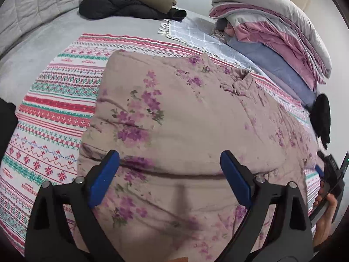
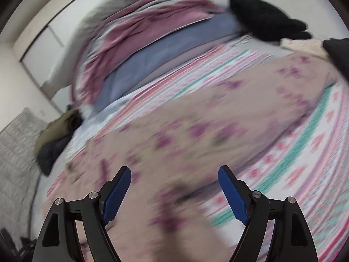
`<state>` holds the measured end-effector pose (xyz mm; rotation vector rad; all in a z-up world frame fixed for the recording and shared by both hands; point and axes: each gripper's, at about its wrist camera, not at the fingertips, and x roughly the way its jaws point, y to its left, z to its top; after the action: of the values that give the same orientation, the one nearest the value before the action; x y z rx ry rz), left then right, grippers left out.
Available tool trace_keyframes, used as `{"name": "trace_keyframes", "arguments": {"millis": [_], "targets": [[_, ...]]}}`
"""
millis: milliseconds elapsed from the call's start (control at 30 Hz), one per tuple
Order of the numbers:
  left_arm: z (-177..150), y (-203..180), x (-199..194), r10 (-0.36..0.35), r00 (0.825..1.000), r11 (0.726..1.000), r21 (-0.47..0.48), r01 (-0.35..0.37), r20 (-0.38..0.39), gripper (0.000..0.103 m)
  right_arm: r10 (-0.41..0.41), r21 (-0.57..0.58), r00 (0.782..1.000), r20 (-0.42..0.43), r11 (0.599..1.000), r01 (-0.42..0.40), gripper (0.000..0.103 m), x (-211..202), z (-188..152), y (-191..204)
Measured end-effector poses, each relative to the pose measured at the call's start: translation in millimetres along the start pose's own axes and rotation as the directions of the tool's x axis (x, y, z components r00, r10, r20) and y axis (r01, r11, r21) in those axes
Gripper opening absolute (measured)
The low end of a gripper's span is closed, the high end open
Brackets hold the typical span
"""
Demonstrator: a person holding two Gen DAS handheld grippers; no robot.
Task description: Fold large clothes
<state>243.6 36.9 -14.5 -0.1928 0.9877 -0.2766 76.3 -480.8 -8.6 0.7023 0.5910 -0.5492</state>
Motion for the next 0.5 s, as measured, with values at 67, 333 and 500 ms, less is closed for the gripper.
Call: {"name": "trace_keyframes", "arguments": {"millis": [67, 333, 500], "targets": [[1.8, 5.0, 1.0, -0.012, 1.0, 0.999, -0.041, 0.012, -0.004, 0.093, -0.089, 0.042, 0.996, 0.026, 0.995, 0.088, 0.083, -1.1, 26.4, -37.6], [7.4, 16.3, 6.9, 0.019, 0.999, 0.993, -0.116, -0.014, 0.042, 0.093, -0.344, 0.194, 0.938, 0.044, 0.924, 0.329, 0.083, 9.1, 79.6, -169.3], [4.6, 15.4, 14.0, 0.058, 0.996, 0.995, -0.084, -0.052, 0.067, 0.093, -0.325, 0.277, 0.946, -0.004, 0.908, 0.313, 0.083, 33.3, 94.1, -216.9]]}}
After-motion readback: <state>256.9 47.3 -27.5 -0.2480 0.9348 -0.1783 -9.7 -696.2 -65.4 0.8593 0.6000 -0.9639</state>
